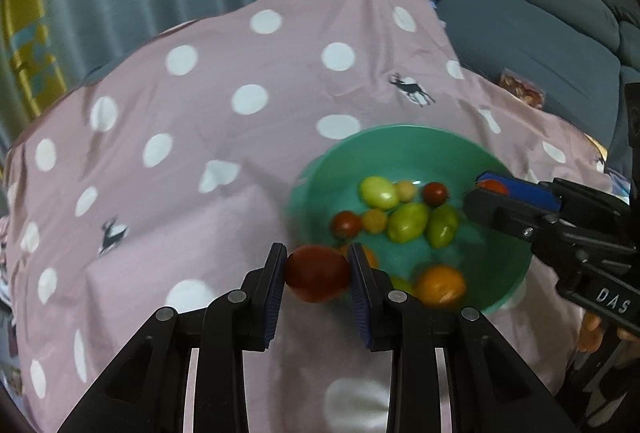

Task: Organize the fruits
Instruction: 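Carry both red cherry tomatoes over the green bowl with both grippers, then lower both red cherry tomatoes into the bowl and open both grippers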

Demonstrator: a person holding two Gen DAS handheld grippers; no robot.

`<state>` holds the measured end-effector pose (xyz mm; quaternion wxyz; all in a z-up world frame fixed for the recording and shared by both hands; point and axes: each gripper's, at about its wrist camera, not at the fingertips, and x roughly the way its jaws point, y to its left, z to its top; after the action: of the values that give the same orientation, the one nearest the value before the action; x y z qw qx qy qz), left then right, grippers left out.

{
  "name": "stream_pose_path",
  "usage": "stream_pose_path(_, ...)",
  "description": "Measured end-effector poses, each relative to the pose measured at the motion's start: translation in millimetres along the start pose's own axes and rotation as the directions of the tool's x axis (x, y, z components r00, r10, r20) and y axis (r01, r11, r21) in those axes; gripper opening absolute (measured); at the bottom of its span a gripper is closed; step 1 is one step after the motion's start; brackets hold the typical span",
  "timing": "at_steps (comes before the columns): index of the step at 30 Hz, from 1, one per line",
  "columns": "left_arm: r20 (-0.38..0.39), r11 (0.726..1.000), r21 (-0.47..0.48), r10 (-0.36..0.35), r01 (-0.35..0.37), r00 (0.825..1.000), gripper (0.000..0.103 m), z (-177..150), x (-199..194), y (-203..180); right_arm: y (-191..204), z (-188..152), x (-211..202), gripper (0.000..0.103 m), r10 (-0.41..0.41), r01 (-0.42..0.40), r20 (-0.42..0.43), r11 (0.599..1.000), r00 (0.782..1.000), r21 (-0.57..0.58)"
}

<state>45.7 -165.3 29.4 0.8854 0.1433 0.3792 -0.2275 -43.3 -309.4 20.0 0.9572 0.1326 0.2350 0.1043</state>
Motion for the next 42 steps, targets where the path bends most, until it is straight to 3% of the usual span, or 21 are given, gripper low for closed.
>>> stream_pose_path(5,-0.021,0.999,0.036,-0.014,0.014,1.0,0.031,10,16,-20,-13,-3,4,0.029,-0.057,0.058,-0.033,0.998,0.998,0.006)
stream_pose_path(20,-0.083,0.996,0.085,0.013,-0.006,0.996,0.031,9,47,-38,-21,-11,16,0.03,-0.081,0.081,-0.096,0.997,0.992,-0.006)
stream_pose_path(31,-0.089,0.995,0.094,0.029,-0.021,0.996,0.031,8,49,-40,-22,-11,14,0.031,-0.081,0.082,-0.098,0.997,0.992,0.006)
stream_pose_path(39,-0.078,0.998,0.052,0.027,-0.023,0.997,0.032,7,38,-36,-21,-11,11,0.031,-0.085,0.085,-0.094,0.996,0.992,-0.001)
stream_pose_path(40,-0.077,0.999,0.044,0.027,-0.023,0.997,0.036,7,36,-36,-20,-10,8,0.036,-0.087,0.087,-0.091,0.996,0.992,-0.004)
stream_pose_path(42,-0.069,0.999,0.024,0.024,-0.022,0.997,0.054,7,28,-33,-16,-9,4,0.054,-0.086,0.086,-0.092,0.996,0.992,-0.005)
